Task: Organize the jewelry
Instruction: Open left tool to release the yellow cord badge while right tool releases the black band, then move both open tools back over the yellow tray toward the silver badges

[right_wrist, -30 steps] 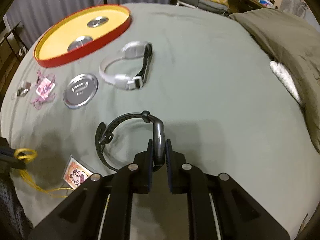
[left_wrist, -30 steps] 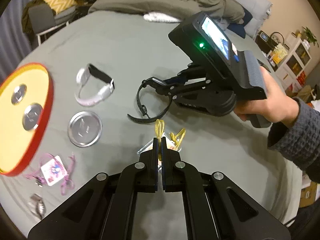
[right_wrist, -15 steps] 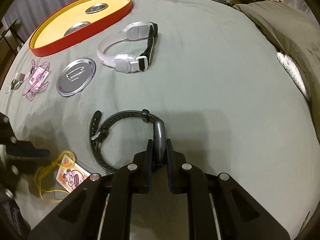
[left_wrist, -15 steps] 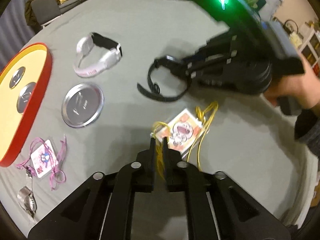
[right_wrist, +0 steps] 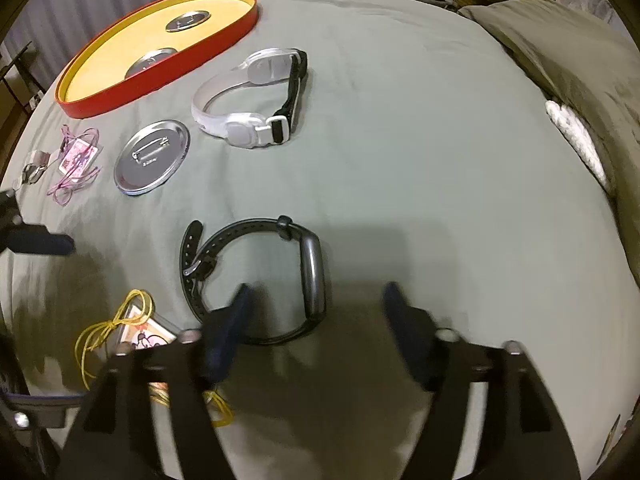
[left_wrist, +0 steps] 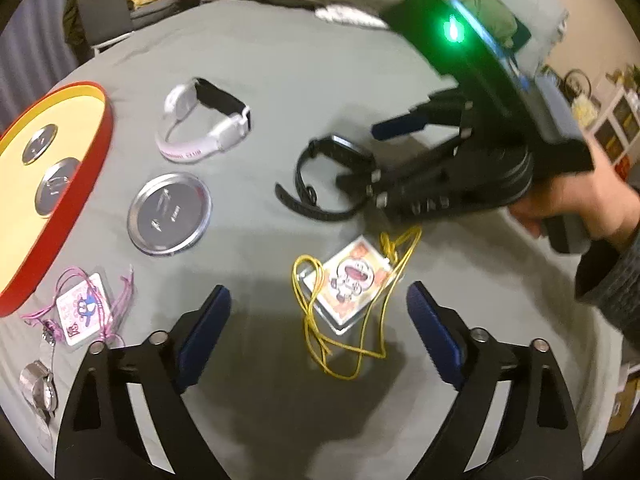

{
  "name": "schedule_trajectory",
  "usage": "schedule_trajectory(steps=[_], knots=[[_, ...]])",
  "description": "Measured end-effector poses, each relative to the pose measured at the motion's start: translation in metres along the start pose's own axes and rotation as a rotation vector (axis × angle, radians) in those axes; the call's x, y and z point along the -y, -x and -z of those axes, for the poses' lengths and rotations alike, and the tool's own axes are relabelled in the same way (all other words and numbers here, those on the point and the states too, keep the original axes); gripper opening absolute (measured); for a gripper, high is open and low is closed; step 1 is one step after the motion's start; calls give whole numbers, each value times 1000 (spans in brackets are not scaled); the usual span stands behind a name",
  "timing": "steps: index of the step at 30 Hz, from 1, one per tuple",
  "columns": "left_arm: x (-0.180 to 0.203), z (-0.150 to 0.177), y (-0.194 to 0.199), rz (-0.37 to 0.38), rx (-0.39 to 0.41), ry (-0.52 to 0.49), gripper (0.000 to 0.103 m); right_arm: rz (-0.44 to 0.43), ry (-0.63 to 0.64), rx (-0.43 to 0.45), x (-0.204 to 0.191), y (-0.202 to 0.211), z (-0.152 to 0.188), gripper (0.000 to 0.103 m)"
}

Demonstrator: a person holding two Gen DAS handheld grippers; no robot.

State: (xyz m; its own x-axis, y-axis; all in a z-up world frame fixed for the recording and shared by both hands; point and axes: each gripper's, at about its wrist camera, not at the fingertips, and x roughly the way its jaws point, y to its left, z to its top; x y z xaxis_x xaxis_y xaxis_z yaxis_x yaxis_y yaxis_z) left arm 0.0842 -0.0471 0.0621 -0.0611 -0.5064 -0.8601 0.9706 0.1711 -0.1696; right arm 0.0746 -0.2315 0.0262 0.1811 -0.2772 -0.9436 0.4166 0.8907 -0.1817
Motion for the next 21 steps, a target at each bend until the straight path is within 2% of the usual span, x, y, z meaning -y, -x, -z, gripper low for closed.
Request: schedule_trajectory(steps=[5, 12, 16, 21], knots=[[-10, -10, 11, -10, 15, 27, 95, -1, 9, 18, -3, 10, -7, 74], [-28, -22, 31, -50, 75, 106, 96, -99, -45, 56, 0, 34, -28, 74], [-47, -29, 50, -100, 112, 138, 97, -158, -87, 108, 5, 51, -55, 74], [-89, -40, 66, -143, 133, 208, 97, -156, -68, 162, 2, 69, -94, 74]])
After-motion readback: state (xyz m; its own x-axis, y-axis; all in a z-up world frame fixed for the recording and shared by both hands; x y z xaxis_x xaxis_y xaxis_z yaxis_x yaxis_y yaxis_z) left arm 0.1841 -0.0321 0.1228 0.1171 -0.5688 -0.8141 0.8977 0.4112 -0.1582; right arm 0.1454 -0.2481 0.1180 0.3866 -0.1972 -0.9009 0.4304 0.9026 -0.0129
